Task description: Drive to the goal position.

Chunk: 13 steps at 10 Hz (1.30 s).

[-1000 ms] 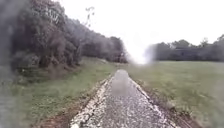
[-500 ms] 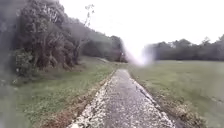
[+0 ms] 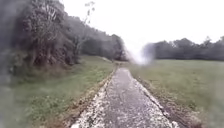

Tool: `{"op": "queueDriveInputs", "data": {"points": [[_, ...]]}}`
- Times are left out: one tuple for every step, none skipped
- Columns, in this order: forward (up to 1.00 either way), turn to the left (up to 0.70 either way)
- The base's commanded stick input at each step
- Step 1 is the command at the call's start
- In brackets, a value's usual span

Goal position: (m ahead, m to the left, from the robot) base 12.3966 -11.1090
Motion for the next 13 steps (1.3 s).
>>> {"op": "queueDriveInputs", "data": {"points": [[0.5, 0.0], [0.5, 0.0], [0.5, 0.0], [0.5, 0.0], [0.5, 0.0], [0.5, -0.5], [0.5, -0.5], [0.5, -0.5], [0.5, -0.5], [0.5, -0.46], [0.5, -0.12], [0.5, 0.0], [0.5, 0.0]]}}
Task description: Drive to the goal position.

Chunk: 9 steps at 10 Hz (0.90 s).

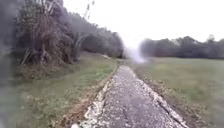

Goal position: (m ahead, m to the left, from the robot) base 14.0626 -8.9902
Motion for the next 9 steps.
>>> {"op": "queueDriveInputs", "data": {"points": [[0.5, 0.0], [0.5, -0.12], [0.5, -0.35], [0.5, -0.45], [0.5, -0.39], [0.5, -0.06], [0.5, 0.0], [0.5, 0.0], [0.5, 0.0]]}}
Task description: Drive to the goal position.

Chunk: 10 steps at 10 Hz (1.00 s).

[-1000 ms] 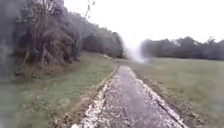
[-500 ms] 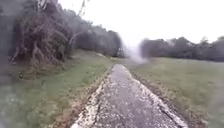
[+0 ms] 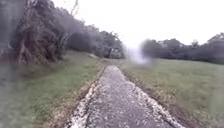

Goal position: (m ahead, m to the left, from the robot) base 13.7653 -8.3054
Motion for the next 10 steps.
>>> {"op": "queueDriveInputs", "data": {"points": [[0.5, 0.0], [0.5, 0.0], [0.5, 0.0], [0.5, 0.0], [0.5, 0.0], [0.5, 0.0], [0.5, 0.0], [0.5, 0.0], [0.5, 0.0], [0.5, 0.0]]}}
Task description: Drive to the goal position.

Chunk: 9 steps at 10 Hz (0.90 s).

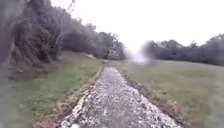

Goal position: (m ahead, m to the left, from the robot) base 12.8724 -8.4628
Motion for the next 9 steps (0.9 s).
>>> {"op": "queueDriveInputs", "data": {"points": [[0.5, 0.0], [0.5, 0.0], [0.5, 0.0], [0.5, 0.0], [0.5, 0.0], [0.5, 0.0], [0.5, 0.0], [0.5, 0.0], [0.5, 0.0]]}}
